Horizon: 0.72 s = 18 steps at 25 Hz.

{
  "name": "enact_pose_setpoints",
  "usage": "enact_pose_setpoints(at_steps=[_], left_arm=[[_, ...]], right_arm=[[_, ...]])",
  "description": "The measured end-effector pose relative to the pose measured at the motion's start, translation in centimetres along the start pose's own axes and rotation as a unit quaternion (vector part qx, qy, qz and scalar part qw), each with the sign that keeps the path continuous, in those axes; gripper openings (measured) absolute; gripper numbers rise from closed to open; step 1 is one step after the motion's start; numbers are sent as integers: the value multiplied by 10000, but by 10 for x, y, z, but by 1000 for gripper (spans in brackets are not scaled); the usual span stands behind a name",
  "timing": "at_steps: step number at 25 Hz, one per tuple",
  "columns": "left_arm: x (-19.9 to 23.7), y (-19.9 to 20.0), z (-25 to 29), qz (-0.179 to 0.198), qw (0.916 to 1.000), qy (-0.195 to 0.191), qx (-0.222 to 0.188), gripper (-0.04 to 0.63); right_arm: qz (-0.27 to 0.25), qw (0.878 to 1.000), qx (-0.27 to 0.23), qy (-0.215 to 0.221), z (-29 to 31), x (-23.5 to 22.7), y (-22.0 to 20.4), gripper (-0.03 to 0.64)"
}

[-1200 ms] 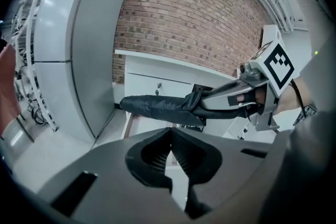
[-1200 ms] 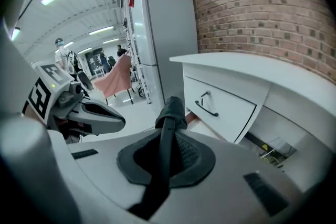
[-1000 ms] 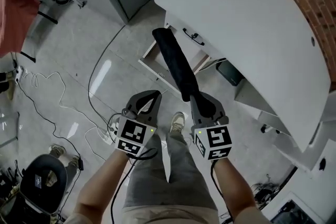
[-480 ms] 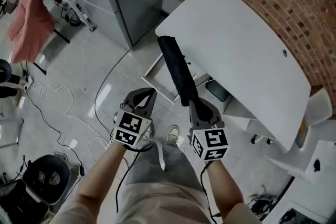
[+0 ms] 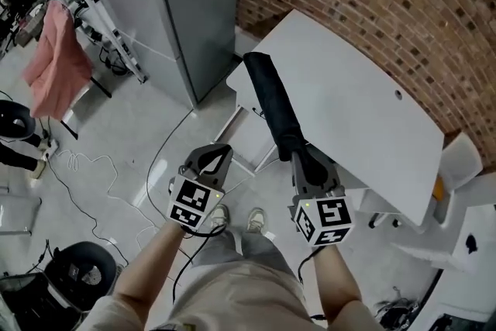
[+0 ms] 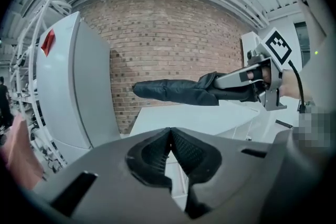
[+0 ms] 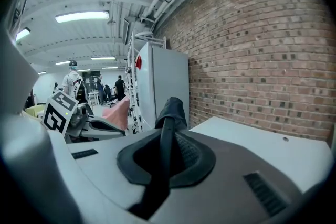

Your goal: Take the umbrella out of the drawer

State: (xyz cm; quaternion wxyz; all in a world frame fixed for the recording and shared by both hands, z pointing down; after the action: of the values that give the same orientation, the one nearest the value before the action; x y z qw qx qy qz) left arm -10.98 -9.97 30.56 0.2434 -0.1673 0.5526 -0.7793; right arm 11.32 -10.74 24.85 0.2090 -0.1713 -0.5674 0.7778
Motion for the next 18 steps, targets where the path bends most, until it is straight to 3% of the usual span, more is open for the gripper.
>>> enact_pose_setpoints(at_steps=[7,13,18], left_arm=[[-1,60,-20,148,9985,-24,-526,8],[6,101,-40,230,9948,289,-947,8],[1,127,-63,374,9912,324,-1226,8]], right_arm=[[-143,9989,-452,-13,-28,1,55,17],[-338,9961,-801,158,-52,5,92,17],[-405,9931,-1063,295,-70,12,113,17]])
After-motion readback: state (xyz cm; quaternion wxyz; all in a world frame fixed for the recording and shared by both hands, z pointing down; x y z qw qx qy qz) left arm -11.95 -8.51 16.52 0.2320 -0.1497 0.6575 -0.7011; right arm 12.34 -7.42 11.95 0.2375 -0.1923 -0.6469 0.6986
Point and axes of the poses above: the fingertips, and each gripper's own axes: z forward along the fingers, x to its left, y out of its top, the point moved 9 cm from there along -z, backward along the fingers, and after that the axes turned 4 degrees about -x, right-handed, at the moved point
